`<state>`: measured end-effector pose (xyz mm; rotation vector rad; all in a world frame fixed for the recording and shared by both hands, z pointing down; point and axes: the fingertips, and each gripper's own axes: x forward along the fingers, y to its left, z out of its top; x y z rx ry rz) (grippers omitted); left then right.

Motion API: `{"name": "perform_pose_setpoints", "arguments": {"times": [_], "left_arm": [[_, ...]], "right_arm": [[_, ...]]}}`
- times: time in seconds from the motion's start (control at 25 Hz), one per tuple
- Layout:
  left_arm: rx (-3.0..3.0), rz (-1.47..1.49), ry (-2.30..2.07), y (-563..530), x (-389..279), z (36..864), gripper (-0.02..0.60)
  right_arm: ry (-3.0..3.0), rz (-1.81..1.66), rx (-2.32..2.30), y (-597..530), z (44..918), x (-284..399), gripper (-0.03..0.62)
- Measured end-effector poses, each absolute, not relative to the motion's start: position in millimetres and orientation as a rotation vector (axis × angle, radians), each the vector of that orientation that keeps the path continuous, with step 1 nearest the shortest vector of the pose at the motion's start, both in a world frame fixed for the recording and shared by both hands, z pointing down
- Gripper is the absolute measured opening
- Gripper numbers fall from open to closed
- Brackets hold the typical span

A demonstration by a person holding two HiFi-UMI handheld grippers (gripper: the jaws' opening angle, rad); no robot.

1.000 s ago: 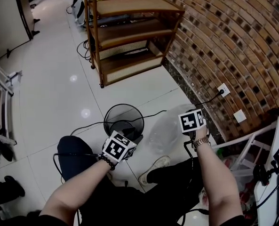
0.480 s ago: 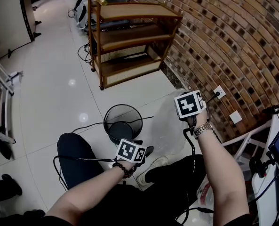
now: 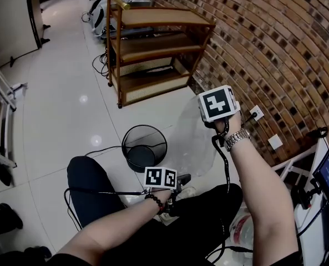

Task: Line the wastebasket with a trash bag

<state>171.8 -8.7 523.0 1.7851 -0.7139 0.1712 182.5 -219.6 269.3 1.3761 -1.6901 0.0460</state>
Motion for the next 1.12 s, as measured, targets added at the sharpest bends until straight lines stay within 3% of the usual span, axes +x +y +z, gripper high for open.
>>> {"name": "perform_pose_setpoints", "arguments": {"times": [0.24,0.52,1.12], "left_arm": [[1.663,0.011,-0.846,-37,147,531,0.287],[1.726,-0.023,-1.013,-69,85,515,0.005],[1.909,0.085,-1.042,-78,-38,421,0.005]], "right_arm": [[-1.779,0.077,1.368,-222,251,168,0.003],[-1.820,0.159,1.382,-218,253,180,0.003],[-1.925,0.359,1.264,-196,300,176,0.003]]}}
